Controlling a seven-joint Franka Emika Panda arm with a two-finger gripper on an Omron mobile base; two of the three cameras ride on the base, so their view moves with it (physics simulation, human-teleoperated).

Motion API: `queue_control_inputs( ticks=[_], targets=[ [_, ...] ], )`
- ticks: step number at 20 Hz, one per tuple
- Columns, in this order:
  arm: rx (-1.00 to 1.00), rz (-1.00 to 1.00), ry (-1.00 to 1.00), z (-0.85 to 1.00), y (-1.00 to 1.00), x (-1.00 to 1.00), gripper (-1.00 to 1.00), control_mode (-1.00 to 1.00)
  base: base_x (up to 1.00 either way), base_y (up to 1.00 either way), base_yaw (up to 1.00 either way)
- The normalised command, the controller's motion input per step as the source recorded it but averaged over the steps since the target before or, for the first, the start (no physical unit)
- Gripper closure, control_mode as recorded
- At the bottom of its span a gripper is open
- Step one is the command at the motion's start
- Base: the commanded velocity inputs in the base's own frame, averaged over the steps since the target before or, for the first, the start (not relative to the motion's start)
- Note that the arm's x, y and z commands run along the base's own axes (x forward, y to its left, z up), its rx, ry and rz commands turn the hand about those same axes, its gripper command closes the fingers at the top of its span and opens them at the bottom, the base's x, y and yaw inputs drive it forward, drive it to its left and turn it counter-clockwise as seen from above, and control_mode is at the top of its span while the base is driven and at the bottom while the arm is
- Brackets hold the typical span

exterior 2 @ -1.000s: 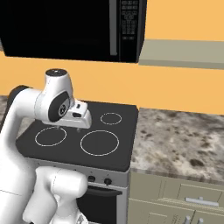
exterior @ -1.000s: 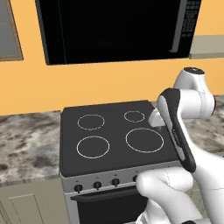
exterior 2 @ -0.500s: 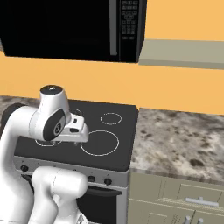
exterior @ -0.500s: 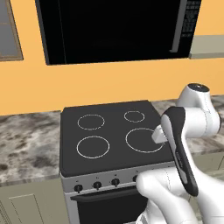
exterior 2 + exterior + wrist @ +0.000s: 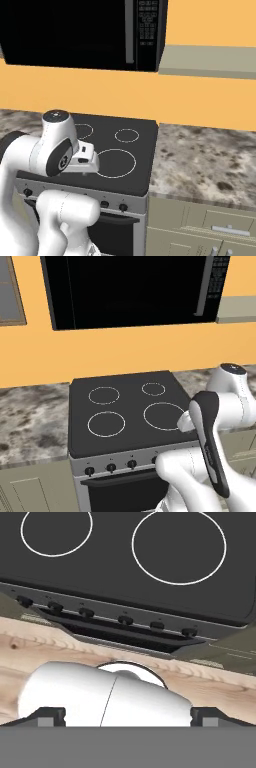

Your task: Navigate to the dishwasher.

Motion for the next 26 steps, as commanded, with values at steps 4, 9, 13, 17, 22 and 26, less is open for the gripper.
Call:
queue_control_inputs(
  ticks=[4,9,13,17,22,26],
  targets=[
    [0.00,0.00,0.00,-0.02,0.00,-0.14,-1.00,1.00,-0.16,0.00,0.00],
    [0.00,0.00,0.00,0.00,0.00,0.00,-1.00,1.00,-0.95,0.00,0.28],
    [0.00,0.00,0.00,0.00,0.00,0.00,-1.00,1.00,-0.84,-0.06,0.70],
    [0.00,0.00,0.00,0.00,0.00,0.00,-1.00,1.00,-0.44,0.00,0.75],
    [0.00,0.00,0.00,0.00,0.00,0.00,-1.00,1.00,-0.13,0.00,0.74],
    [0.00,0.00,0.00,0.00,0.00,0.00,-1.00,1.00,-0.01,0.00,0.70]
  ],
)
